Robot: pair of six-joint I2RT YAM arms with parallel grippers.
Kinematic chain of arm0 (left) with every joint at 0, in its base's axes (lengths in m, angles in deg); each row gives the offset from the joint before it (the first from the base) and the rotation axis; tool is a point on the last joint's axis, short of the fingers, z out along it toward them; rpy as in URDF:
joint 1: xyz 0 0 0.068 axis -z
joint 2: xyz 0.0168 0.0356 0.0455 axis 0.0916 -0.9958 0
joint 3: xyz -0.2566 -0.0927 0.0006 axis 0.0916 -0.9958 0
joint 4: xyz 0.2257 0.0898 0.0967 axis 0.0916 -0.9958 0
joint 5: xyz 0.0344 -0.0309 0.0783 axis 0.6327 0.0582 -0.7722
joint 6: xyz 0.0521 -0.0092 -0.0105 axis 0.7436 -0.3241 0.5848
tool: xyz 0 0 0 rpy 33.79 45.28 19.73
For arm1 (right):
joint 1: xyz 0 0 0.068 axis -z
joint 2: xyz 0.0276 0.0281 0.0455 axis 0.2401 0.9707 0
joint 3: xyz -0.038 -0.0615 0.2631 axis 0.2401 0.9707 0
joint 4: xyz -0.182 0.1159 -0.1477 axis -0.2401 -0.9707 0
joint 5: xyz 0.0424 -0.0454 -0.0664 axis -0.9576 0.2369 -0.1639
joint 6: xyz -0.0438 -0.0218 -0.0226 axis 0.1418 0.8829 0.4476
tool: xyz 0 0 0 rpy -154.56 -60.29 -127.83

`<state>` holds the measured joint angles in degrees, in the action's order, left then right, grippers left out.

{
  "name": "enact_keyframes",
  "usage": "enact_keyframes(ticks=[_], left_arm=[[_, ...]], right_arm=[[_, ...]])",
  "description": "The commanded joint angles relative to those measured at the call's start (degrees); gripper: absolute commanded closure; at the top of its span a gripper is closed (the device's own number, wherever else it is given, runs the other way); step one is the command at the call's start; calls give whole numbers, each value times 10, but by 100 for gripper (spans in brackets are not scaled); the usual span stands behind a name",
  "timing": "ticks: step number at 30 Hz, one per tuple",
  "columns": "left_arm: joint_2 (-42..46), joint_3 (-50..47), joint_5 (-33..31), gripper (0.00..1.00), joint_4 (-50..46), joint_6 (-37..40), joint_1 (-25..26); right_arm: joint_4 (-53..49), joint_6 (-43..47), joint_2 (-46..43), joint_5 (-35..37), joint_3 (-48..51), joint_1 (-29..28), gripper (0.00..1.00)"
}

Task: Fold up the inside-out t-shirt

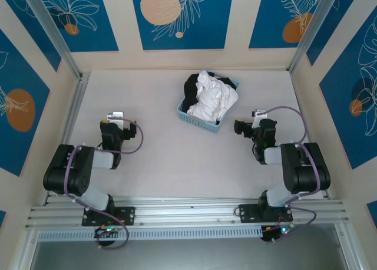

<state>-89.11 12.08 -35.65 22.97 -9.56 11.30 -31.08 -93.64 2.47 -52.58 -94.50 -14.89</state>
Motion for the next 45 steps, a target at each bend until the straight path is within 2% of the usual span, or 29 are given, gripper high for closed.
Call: enact_keyframes(ticks=[1, 28, 30, 33, 35, 37, 39, 40, 41, 43, 45], left_arm=[[-1, -6, -5, 0, 19, -8, -8], [4, -10, -4, 0, 24, -9, -8], [33, -4, -7, 0, -13, -10, -8], [126, 33, -27, 0, -153, -16, -8], [183, 69, -43, 0, -256, -75, -9], [222, 96, 33, 0, -318, -104, -9], [239, 113, 123, 0, -343, -149, -8], [243, 121, 170, 0, -350, -178, -7], [242, 128, 205, 0, -351, -204, -4], [231, 140, 270, 0, -337, -245, 15], [215, 156, 289, 0, -342, -254, 45]], right_arm=[[14, 0, -4, -8, -14, 4, 1], [19, 1, -6, -5, -11, 2, 1], [-5, 0, -24, 16, -16, -4, 1], [-128, -19, -109, 63, -44, -7, 1], [-234, -93, -176, 109, -69, 7, 1], [-347, -166, -237, 83, -101, 40, 1], [-404, -177, -271, 32, -126, 51, 1], [-418, -165, -281, -2, -137, 41, 5], [-428, -149, -284, -24, -148, 22, 8], [-471, -103, -262, -16, -189, -51, 8], [-520, -66, -210, -1, -247, -115, 8]])
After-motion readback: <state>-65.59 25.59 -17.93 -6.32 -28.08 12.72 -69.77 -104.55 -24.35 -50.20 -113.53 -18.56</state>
